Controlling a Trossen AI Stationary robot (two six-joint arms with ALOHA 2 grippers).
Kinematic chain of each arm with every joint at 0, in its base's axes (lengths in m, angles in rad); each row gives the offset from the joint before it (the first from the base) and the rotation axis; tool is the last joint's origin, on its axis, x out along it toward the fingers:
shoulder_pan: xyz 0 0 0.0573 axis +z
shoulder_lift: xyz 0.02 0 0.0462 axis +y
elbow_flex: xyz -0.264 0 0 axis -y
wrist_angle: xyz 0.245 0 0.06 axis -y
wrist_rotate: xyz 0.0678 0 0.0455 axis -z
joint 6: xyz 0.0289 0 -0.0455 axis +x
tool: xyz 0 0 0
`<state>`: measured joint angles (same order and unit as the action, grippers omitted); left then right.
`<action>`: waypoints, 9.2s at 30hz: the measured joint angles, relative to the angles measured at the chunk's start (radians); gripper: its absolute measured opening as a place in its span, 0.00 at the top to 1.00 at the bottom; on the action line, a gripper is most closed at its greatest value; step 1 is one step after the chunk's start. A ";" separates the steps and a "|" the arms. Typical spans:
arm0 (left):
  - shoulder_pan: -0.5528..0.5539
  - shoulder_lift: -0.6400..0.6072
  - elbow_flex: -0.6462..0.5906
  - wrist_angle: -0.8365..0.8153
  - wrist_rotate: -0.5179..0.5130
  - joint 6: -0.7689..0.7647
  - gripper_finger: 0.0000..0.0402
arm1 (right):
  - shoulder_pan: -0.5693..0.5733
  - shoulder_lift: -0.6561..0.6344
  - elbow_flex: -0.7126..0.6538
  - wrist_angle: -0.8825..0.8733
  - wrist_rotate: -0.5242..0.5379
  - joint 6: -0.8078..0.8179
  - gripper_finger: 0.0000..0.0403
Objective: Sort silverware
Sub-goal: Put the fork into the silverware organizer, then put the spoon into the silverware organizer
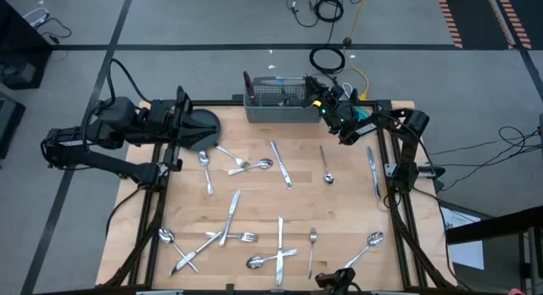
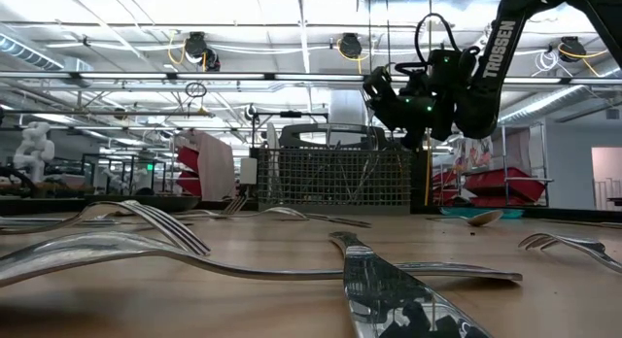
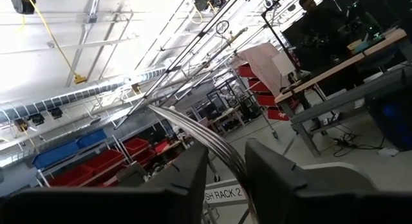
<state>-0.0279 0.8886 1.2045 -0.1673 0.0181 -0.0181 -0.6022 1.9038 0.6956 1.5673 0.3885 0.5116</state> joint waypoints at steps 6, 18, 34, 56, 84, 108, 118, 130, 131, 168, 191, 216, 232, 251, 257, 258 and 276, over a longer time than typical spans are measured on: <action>0.000 0.000 0.000 0.000 0.000 0.000 0.97 | 0.000 0.000 0.000 -0.002 -0.002 -0.016 0.72; 0.000 0.000 0.000 0.000 0.000 -0.001 0.97 | 0.003 -0.001 0.000 -0.049 -0.004 -0.030 0.64; 0.000 0.000 0.000 0.001 -0.004 0.000 0.97 | 0.107 -0.600 0.000 -0.705 -0.164 -0.322 0.61; 0.000 0.054 0.000 -0.003 -0.008 0.001 0.97 | 0.715 -0.851 0.001 -2.268 -0.166 0.533 0.61; 0.084 0.288 0.000 0.169 0.151 -0.003 0.97 | 1.436 -0.571 0.002 -2.162 -0.709 0.679 0.61; 0.085 0.289 0.000 0.043 0.192 -0.072 0.97 | 1.545 -0.384 0.170 -1.868 -0.464 1.578 0.61; 0.085 0.289 0.000 0.016 0.243 -0.026 0.97 | 1.548 -0.385 0.345 -2.367 -0.534 1.809 0.61; 0.079 0.289 0.000 0.017 0.245 -0.028 0.97 | 1.488 -0.244 0.328 -2.356 -0.629 1.840 0.68; 0.079 0.289 0.000 0.019 0.245 -0.028 0.97 | 1.482 -0.223 0.328 -2.326 -0.629 1.837 0.68; 0.086 0.289 0.000 0.027 0.244 0.006 0.97 | 1.080 -0.114 0.330 -2.299 -0.300 1.161 0.68; 0.088 0.289 0.000 -0.011 0.239 0.058 0.97 | 0.954 -0.115 0.556 -2.567 -0.175 0.257 0.68; 0.087 0.289 0.000 -0.007 0.188 0.049 0.97 | 0.819 -0.118 0.407 -2.440 -0.334 -0.476 0.68; 0.087 0.289 0.000 -0.007 0.157 0.049 0.97 | 0.848 -0.118 0.407 -2.450 -0.395 -0.539 0.68; 0.087 0.289 0.000 -0.008 0.157 0.050 0.97 | 0.846 -0.126 0.265 -2.309 -0.383 -0.438 0.84; 0.087 0.289 0.000 -0.007 0.156 0.050 0.97 | 0.844 -0.124 0.263 -2.317 -0.370 -0.355 0.98; 0.088 0.289 0.000 -0.007 0.156 0.051 0.97 | 0.844 -0.123 0.268 -2.328 -0.366 -0.330 0.98; 0.087 0.241 0.001 0.039 0.156 0.051 0.97 | 0.739 -0.114 0.790 -2.890 0.061 -0.316 1.00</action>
<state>0.0593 1.1301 1.2057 -0.1287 0.1738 0.0326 0.1371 1.7893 1.4854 -1.3224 0.4490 0.1953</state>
